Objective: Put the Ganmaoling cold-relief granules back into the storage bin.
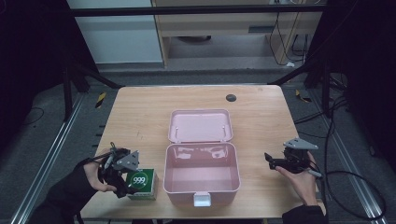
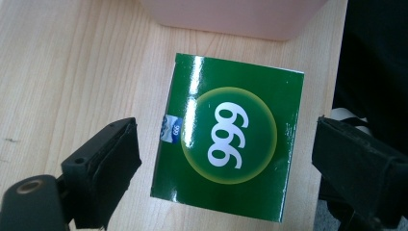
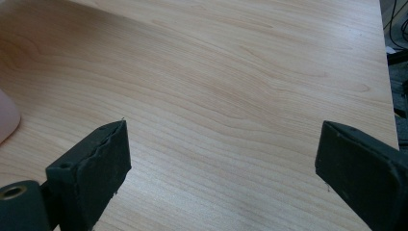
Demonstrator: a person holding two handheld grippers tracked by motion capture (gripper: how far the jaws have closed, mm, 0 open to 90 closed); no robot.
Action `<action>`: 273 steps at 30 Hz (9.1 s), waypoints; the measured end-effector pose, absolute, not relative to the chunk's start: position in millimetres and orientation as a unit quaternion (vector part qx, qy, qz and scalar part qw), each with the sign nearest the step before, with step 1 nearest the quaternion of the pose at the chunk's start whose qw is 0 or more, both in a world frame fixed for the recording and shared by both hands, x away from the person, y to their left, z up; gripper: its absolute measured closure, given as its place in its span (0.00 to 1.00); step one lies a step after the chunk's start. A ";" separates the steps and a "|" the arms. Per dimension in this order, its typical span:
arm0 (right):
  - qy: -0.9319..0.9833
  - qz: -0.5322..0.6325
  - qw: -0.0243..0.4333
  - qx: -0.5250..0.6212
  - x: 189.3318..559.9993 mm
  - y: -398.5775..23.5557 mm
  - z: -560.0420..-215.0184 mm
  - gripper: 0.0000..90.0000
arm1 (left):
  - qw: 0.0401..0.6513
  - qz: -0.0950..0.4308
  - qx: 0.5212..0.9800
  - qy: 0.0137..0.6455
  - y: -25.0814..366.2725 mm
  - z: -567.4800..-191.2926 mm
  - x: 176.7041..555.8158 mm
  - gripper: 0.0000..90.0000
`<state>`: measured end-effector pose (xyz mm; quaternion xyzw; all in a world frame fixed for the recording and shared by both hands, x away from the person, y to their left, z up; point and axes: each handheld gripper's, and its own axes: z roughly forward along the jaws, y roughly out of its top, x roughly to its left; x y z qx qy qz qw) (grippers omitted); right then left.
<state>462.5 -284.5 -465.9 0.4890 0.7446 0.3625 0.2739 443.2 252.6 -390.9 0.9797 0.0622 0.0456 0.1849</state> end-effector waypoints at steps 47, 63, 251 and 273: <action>0.763 0.339 0.268 0.482 464.1 -280.5 -471.3 0.04 | 0.162 0.000 0.986 0.049 242.4 -434.5 455.6 0.10; 0.764 0.334 0.267 0.484 463.8 -281.0 -471.5 0.05 | 0.165 -0.004 0.984 0.067 246.4 -427.0 455.7 0.15; 0.770 0.332 0.256 0.480 464.2 -280.5 -476.7 0.03 | 0.213 -0.009 0.976 0.029 118.9 -380.7 474.4 0.13; 0.767 0.335 0.259 0.483 463.6 -281.7 -476.0 0.04 | 0.307 0.072 0.943 0.109 183.0 -324.3 463.6 0.33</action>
